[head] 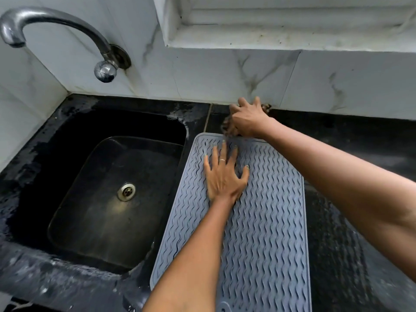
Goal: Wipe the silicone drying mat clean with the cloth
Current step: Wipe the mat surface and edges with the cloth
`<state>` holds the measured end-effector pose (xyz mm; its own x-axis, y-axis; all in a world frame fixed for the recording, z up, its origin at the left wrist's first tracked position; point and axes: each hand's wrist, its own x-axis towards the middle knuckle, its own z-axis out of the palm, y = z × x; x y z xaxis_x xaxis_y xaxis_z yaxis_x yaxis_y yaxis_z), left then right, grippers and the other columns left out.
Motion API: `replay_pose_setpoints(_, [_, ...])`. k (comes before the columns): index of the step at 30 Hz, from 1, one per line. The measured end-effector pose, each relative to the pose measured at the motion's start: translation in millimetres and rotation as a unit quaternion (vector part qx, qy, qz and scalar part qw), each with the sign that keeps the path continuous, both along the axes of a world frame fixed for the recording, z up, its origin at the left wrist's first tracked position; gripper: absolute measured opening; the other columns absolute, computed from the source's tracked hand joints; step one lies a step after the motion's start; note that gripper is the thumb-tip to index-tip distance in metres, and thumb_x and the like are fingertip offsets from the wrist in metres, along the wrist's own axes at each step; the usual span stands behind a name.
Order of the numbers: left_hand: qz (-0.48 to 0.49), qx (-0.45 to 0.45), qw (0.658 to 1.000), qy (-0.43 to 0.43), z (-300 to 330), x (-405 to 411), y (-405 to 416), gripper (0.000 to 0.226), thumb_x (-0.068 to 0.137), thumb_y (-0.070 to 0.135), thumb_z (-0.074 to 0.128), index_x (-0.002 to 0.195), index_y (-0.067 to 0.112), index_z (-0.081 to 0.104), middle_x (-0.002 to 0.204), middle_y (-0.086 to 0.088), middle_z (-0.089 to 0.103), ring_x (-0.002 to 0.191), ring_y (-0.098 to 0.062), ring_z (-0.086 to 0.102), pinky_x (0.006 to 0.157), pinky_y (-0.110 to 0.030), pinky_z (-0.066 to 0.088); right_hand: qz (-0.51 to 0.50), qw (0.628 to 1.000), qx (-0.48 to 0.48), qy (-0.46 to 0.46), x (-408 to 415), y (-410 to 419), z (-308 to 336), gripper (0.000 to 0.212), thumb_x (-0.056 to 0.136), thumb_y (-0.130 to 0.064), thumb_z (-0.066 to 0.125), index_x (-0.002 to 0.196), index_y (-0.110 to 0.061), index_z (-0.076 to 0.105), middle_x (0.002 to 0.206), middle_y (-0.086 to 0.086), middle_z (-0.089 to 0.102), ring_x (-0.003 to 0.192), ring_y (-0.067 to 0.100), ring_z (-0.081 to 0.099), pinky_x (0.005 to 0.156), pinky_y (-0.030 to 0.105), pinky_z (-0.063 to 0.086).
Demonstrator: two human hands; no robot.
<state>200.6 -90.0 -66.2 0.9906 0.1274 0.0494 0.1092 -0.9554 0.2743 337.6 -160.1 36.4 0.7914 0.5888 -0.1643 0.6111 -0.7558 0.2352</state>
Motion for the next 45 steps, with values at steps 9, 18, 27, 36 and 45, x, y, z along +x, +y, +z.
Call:
replay_pose_setpoints(9, [-0.021, -0.025, 0.999, 0.016, -1, 5, 2, 0.065, 0.095, 0.053, 0.028, 0.153, 0.029, 0.012, 0.163, 0.004, 0.01, 0.15, -0.015, 0.009, 0.122, -0.041, 0.003, 0.005, 0.999, -0.05, 0.012, -15, -60, -11, 0.028, 0.081, -0.023, 0.067, 0.108, -0.015, 0.067, 0.13, 0.001, 0.044, 0.118, 0.027, 0.033, 0.092, 0.05, 0.034])
replay_pose_setpoints(18, [-0.102, 0.024, 0.994, -0.02, 11, 0, 0, 0.063, 0.099, 0.05, 0.029, 0.153, 0.02, 0.021, 0.161, -0.003, 0.018, 0.149, -0.02, 0.016, 0.122, -0.042, 0.006, -0.02, 0.983, -0.183, -0.007, -18, -127, 1, 0.021, 0.084, -0.02, 0.061, 0.105, -0.019, 0.066, 0.126, -0.004, 0.045, 0.116, 0.023, 0.034, 0.085, 0.043, 0.034])
replay_pose_setpoints(27, [-0.205, 0.019, 0.977, 0.059, -2, -25, -44, 0.065, 0.098, 0.055, 0.027, 0.154, 0.031, 0.006, 0.163, 0.006, 0.003, 0.151, -0.016, 0.001, 0.122, -0.041, -0.002, -0.072, 0.995, -0.069, 0.009, -27, -106, -13, 0.033, 0.078, -0.018, 0.071, 0.11, -0.013, 0.066, 0.13, 0.0, 0.044, 0.118, 0.027, 0.033, 0.089, 0.047, 0.034])
replay_pose_setpoints(36, [-0.205, 0.029, 0.975, 0.085, 4, -26, -47, 0.066, 0.097, 0.056, 0.026, 0.154, 0.032, 0.001, 0.163, 0.007, -0.001, 0.151, -0.015, -0.002, 0.122, -0.042, -0.002, -0.16, 0.983, -0.087, 0.026, -33, -147, -8, 0.023, 0.078, -0.01, 0.065, 0.1, -0.014, 0.067, 0.126, 0.0, 0.048, 0.121, 0.027, 0.032, 0.093, 0.05, 0.031])
replay_pose_setpoints(45, [-0.344, 0.139, 0.928, 0.041, 19, -41, -60, 0.058, 0.103, 0.043, 0.022, 0.154, 0.023, 0.004, 0.163, 0.001, 0.01, 0.15, -0.02, 0.011, 0.12, -0.039, 0.008, -0.394, 0.893, 0.161, 0.147, -60, -158, -19, 0.045, 0.089, -0.034, 0.052, 0.124, -0.005, 0.054, 0.135, 0.02, 0.043, 0.124, 0.042, 0.041, 0.104, 0.054, 0.039])
